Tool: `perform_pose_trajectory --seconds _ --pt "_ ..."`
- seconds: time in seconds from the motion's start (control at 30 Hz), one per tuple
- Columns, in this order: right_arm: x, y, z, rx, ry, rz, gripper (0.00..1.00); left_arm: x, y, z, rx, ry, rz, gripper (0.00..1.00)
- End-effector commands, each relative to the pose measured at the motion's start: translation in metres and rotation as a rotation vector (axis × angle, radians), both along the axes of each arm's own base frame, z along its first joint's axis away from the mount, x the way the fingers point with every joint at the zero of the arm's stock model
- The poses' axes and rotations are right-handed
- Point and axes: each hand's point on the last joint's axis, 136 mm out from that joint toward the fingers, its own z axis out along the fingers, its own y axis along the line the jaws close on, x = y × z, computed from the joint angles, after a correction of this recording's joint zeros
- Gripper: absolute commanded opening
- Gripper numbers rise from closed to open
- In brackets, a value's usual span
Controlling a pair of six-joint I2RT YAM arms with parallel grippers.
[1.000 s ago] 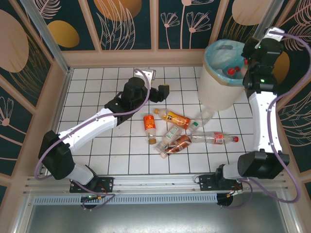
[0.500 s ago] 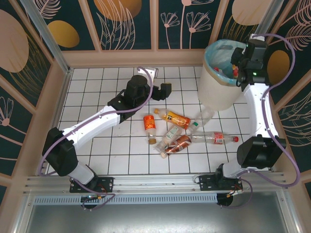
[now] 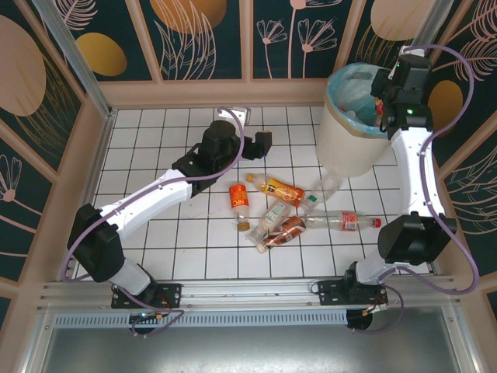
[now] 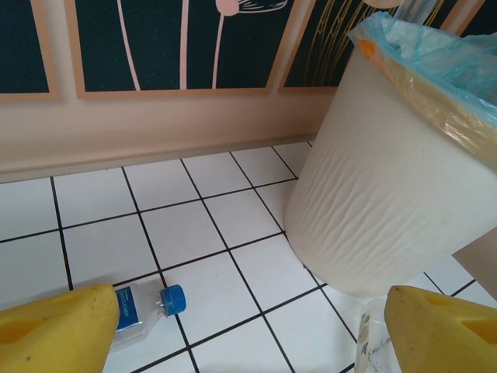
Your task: Put the plastic bottles in the bin
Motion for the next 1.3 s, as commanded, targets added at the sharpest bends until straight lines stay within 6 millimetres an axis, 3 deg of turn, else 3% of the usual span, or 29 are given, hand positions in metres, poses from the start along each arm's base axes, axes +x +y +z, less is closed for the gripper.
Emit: perform_pose_trajectory --seconds 0.0,0.23,0.8,0.9,1.0,1.27 --pt "0.004 -0.007 -0.024 0.015 0.038 0.004 0.06 -0.001 0.004 0.000 0.006 -0.008 0.010 0.89" --pt "0.015 -0.009 -0.081 0.028 0.170 0.014 0.11 -0.002 0.008 -0.003 0.021 -0.009 0.018 0.89" --pt "0.024 -0.022 -0.148 0.090 0.320 -0.021 0.23 -0.002 0.014 -0.007 0.040 -0.016 0.040 0.90" --pt "0.025 -0.018 -0.144 0.108 0.304 -0.001 0.29 -0.002 0.014 -0.006 0.045 -0.019 0.043 0.91" --pt "0.028 -0.012 -0.125 0.127 0.271 0.023 0.38 -0.001 0.015 -0.003 0.046 -0.023 0.048 0.91" --pt "0.022 0.005 -0.039 0.093 0.135 0.042 0.64 -0.004 0.021 0.014 0.020 -0.040 0.062 0.91"
